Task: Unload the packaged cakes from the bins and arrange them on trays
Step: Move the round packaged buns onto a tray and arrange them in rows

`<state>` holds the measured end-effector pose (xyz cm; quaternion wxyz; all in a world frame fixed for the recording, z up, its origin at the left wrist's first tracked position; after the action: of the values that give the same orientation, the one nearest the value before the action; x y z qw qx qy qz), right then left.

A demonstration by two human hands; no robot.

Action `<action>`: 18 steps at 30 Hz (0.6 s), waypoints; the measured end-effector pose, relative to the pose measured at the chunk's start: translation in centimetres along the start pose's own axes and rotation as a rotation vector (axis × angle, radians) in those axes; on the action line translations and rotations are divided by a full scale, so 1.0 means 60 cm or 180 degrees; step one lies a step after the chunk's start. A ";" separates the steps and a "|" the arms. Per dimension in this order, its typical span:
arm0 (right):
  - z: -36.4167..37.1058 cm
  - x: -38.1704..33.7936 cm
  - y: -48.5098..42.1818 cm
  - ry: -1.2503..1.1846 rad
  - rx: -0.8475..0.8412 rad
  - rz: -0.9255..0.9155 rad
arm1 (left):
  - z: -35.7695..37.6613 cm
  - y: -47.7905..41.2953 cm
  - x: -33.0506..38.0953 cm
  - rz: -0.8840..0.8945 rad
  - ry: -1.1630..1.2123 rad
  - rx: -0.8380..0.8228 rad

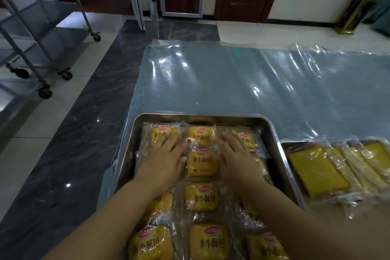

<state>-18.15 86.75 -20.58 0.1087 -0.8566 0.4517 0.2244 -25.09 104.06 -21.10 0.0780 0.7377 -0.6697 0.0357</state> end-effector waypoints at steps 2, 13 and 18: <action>-0.019 0.031 0.015 0.0031 0.0223 0.0181 | 0.002 -0.003 0.024 0.0084 0.0068 0.0010; 0.002 0.100 0.005 -0.0022 -0.0558 0.0719 | 0.043 -0.047 0.088 0.0249 -0.0334 -0.0398; -0.006 0.098 -0.012 0.0026 -0.0485 0.0721 | 0.035 -0.045 0.089 0.0285 -0.0203 -0.0354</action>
<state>-14.60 82.77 -23.12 0.0154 -0.8068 0.5276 0.2654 -21.95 98.70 -22.53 0.0958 0.7023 -0.7051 -0.0217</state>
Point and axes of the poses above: each hand's wrist, its own y-axis away from the middle knuckle, its own z-axis out of the palm, x = y × z, the point moved 5 cm from there along -y, towards the middle knuckle, and after that the axes turned 9 degrees about -y, right-handed, at the moved point
